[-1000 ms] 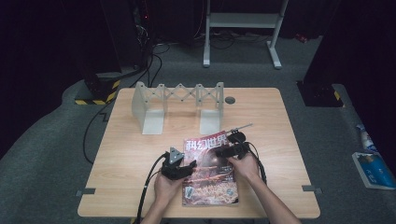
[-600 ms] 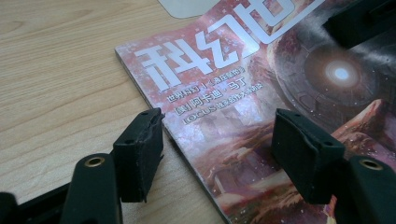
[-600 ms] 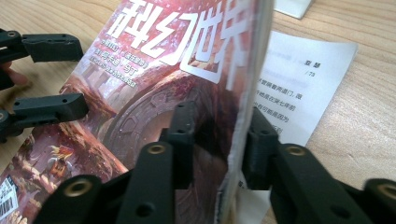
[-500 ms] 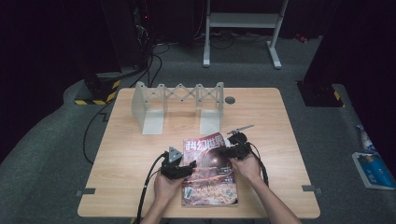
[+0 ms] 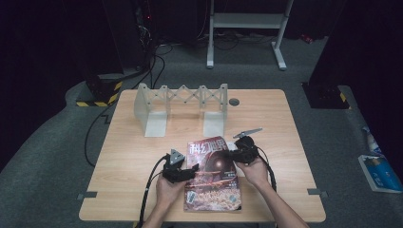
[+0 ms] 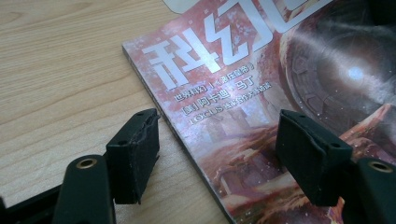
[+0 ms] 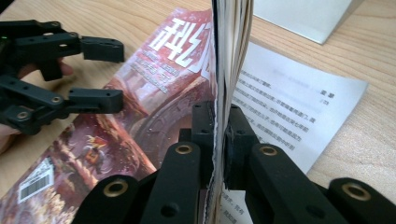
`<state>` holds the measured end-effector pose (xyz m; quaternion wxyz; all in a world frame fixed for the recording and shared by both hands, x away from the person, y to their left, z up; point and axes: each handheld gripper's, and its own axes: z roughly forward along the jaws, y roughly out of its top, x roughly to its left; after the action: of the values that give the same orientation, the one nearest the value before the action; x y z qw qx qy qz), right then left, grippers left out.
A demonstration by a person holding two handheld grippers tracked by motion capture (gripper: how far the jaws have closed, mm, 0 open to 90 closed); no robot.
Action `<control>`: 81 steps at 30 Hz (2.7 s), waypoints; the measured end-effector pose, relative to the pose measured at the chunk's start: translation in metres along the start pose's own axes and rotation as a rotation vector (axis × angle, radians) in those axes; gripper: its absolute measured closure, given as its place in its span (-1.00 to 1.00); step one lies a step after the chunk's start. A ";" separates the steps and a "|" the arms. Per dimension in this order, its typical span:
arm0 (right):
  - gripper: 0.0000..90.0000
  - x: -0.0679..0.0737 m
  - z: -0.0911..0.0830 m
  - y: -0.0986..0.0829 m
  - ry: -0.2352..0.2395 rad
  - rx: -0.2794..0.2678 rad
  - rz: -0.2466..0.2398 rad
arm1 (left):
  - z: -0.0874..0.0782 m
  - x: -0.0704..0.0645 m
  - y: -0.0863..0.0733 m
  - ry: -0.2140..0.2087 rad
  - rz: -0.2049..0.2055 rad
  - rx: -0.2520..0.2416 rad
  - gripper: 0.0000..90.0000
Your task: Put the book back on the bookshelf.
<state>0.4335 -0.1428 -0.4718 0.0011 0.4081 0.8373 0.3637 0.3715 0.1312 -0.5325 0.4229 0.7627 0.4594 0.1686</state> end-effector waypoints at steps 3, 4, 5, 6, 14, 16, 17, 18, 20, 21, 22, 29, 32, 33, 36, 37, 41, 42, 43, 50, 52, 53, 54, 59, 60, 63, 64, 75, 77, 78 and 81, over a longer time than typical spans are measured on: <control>0.90 0.002 -0.005 0.000 0.011 -0.012 -0.010 | 0.000 0.001 0.000 -0.018 -0.002 -0.001 -0.37; 0.90 0.003 -0.006 0.000 0.013 -0.020 -0.018 | 0.000 0.001 0.000 -0.023 -0.003 -0.001 -0.38; 0.90 0.003 -0.006 0.000 0.013 -0.020 -0.018 | 0.000 0.001 0.000 -0.023 -0.003 -0.001 -0.39; 0.90 0.005 -0.007 0.000 0.015 -0.022 -0.019 | 0.000 0.001 0.000 -0.027 -0.004 -0.001 -0.39; 0.91 0.008 -0.019 -0.002 0.046 -0.070 -0.046 | 0.000 0.003 0.001 -0.063 -0.026 -0.008 -0.52; 0.91 0.011 -0.023 -0.002 0.052 -0.081 -0.057 | 0.000 0.003 0.001 -0.079 -0.037 -0.012 -0.54; 0.91 0.011 -0.023 -0.002 0.052 -0.081 -0.057 | 0.000 0.003 0.000 -0.087 -0.039 -0.013 -0.54; 0.91 0.011 -0.024 -0.002 0.055 -0.083 -0.070 | 0.000 0.003 0.001 -0.095 -0.036 -0.015 -0.55; 0.91 0.013 -0.026 -0.004 0.065 -0.098 -0.092 | -0.001 0.004 0.001 -0.115 -0.041 -0.021 -0.58; 0.91 0.013 -0.026 -0.004 0.065 -0.098 -0.092 | -0.001 0.004 0.001 -0.115 -0.041 -0.021 -0.58; 0.91 0.013 -0.026 -0.004 0.067 -0.100 -0.101 | 0.000 0.004 0.001 -0.119 -0.043 -0.021 -0.58; 0.91 0.017 -0.029 -0.005 0.082 -0.115 -0.126 | 0.000 0.003 0.001 -0.148 -0.053 -0.030 -0.61; 0.92 0.018 -0.029 -0.005 0.097 -0.127 -0.141 | 0.000 0.003 0.001 -0.163 -0.059 -0.034 -0.63; 0.92 0.018 -0.029 -0.005 0.097 -0.127 -0.141 | 0.000 0.003 0.001 -0.163 -0.059 -0.034 -0.63; 0.92 0.019 -0.029 -0.005 0.107 -0.136 -0.155 | -0.001 0.004 0.000 -0.170 -0.064 -0.035 -0.63; 0.92 0.018 -0.029 -0.005 0.111 -0.137 -0.157 | -0.001 0.004 0.000 -0.170 -0.064 -0.034 -0.62; 0.91 0.015 -0.027 -0.007 0.116 -0.140 -0.150 | -0.002 0.005 0.000 -0.182 -0.078 -0.024 -0.56; 0.91 0.013 -0.025 -0.008 0.116 -0.136 -0.144 | -0.002 0.005 0.000 -0.183 -0.083 -0.021 -0.52; 0.91 0.013 -0.025 -0.008 0.116 -0.136 -0.144 | -0.003 0.005 0.000 -0.181 -0.085 -0.017 -0.52; 0.91 0.005 -0.016 -0.013 0.096 -0.115 -0.127 | -0.004 0.005 0.000 -0.156 -0.057 -0.011 -0.35; 0.91 0.002 -0.013 -0.014 0.097 -0.106 -0.117 | -0.004 0.004 0.000 -0.150 -0.051 -0.011 -0.31; 0.91 0.002 -0.013 -0.014 0.097 -0.106 -0.117 | -0.004 0.004 0.000 -0.150 -0.051 -0.011 -0.28; 0.91 -0.001 -0.011 -0.016 0.095 -0.099 -0.105 | -0.004 0.003 0.000 -0.148 -0.039 -0.007 -0.26; 0.91 -0.004 -0.005 -0.019 0.074 -0.077 -0.098 | -0.003 0.002 -0.001 -0.142 -0.018 0.005 -0.14; 0.91 -0.005 -0.004 -0.020 0.072 -0.077 -0.096 | -0.003 0.002 -0.001 -0.142 -0.018 0.005 -0.11; 0.91 -0.006 -0.002 -0.020 0.069 -0.071 -0.087 | -0.003 0.002 -0.001 -0.145 -0.024 0.007 -0.03; 0.90 -0.007 0.000 -0.021 0.064 -0.071 -0.092 | -0.003 0.002 -0.001 -0.145 -0.025 0.008 -0.03; 0.47 -0.011 0.006 -0.027 -0.045 -0.054 -0.047 | -0.003 0.001 -0.001 -0.140 -0.024 0.004 0.09; 0.42 -0.013 0.005 -0.030 -0.062 -0.060 -0.035 | -0.003 0.002 -0.001 -0.140 -0.021 0.008 0.09; 0.42 -0.013 0.005 -0.030 -0.062 -0.060 -0.035 | -0.003 0.002 -0.001 -0.140 -0.021 0.008 0.09; 0.37 -0.016 0.001 -0.035 -0.082 -0.071 -0.004 | -0.003 0.002 -0.001 -0.141 -0.023 0.007 0.09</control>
<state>0.4206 -0.1673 -0.4990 0.0506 0.4207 0.8240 0.3761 0.3693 0.1344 -0.5318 0.4536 0.7687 0.4377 0.1080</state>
